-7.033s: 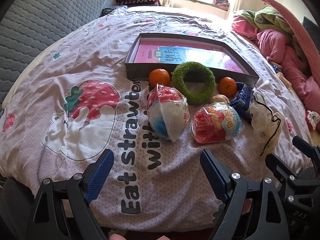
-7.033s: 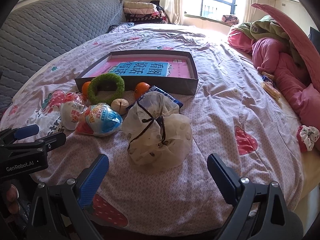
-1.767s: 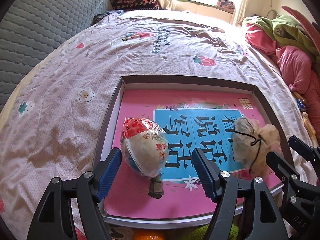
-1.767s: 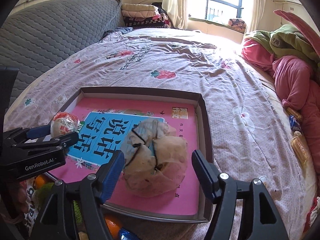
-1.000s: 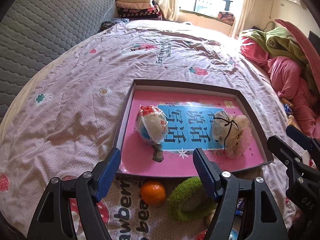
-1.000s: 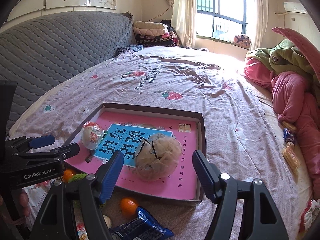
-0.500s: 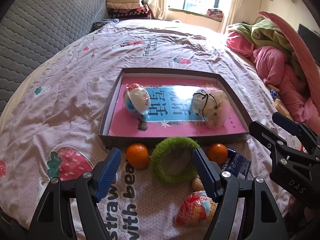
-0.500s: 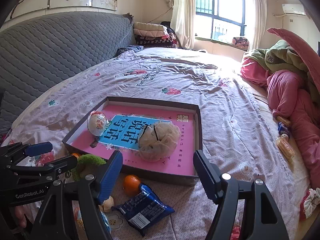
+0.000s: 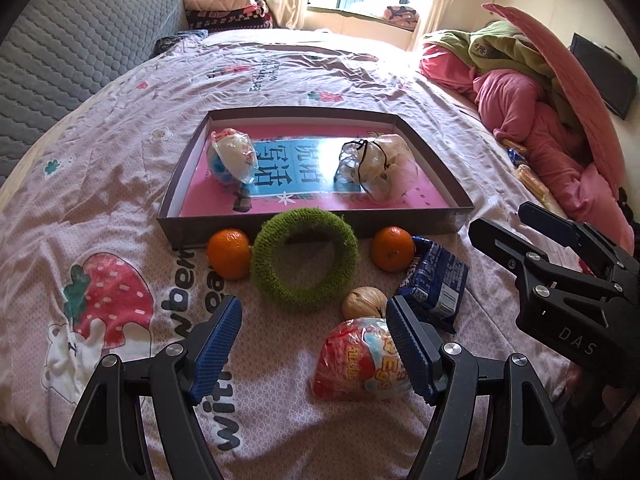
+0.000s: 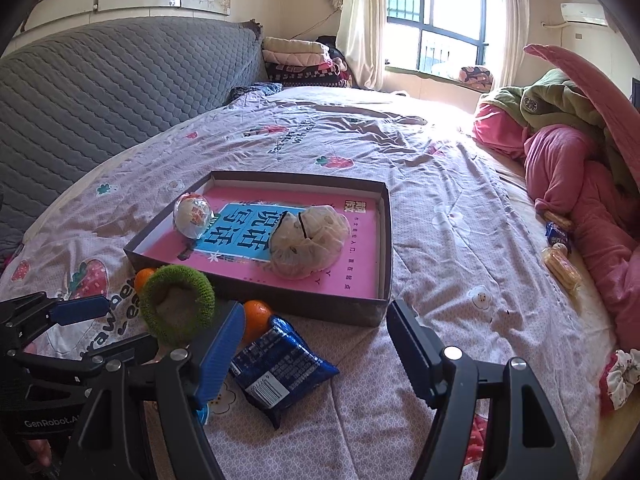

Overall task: Organize objects
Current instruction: 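Grasp the red wrapped egg with the left gripper while the right grasps the blue packet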

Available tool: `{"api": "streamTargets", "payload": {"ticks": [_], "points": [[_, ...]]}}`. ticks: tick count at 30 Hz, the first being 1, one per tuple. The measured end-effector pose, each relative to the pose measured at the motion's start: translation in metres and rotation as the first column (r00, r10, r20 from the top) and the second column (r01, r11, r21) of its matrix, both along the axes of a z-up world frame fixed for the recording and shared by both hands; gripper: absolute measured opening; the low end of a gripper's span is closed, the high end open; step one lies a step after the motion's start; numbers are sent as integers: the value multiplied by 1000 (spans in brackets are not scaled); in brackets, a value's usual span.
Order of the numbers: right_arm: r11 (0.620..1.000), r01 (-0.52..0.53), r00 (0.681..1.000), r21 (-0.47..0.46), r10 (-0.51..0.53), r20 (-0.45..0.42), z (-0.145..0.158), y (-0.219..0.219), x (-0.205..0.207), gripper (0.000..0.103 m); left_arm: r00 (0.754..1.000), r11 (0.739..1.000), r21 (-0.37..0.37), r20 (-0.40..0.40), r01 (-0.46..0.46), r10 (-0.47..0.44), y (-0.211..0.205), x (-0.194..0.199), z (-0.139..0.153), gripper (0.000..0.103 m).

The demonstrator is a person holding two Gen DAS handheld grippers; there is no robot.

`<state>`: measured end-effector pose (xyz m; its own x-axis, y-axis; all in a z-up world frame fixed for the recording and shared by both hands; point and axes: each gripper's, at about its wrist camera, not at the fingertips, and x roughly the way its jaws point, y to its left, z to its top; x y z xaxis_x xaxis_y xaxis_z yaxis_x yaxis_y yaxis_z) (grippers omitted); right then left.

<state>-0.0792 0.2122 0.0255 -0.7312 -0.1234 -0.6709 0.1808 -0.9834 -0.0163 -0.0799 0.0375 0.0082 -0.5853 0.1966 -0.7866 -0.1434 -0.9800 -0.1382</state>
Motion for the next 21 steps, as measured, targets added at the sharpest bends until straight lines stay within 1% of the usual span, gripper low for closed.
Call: {"api": "streamTargets", "payload": {"ticks": [6, 11, 16, 21], "points": [[1000, -8, 1000, 10, 8, 15, -6, -2, 8, 73, 1000, 999, 32, 6, 29, -29, 1, 10, -4, 76], [999, -18, 999, 27, 17, 33, -13, -1, 14, 73, 998, 996, 71, 28, 49, -51, -1, 13, -9, 76], [999, -12, 999, 36, 11, 38, -16, 2, 19, 73, 997, 996, 56, 31, 65, -67, -1, 18, -12, 76], [999, -9, 999, 35, 7, 50, -18, 5, 22, 73, 996, 995, 62, 43, 79, -82, 1, 19, -18, 76]]}}
